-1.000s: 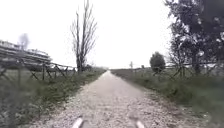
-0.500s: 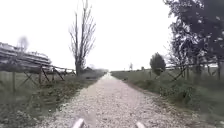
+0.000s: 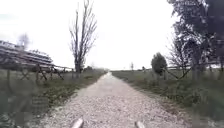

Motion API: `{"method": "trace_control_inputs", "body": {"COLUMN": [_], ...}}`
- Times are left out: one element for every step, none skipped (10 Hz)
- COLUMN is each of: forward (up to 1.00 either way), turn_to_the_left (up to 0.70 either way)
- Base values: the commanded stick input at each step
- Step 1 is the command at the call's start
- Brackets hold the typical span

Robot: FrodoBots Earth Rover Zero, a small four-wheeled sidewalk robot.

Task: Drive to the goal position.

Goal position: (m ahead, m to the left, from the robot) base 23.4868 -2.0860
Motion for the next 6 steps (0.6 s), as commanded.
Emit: {"method": "trace_control_inputs", "body": {"forward": [0.50, 0.50, 0.63, 0.70, 0.70, 0.70], "turn_to_the_left": [0.00, 0.00, 0.00, 0.00, 0.00, 0.00]}}
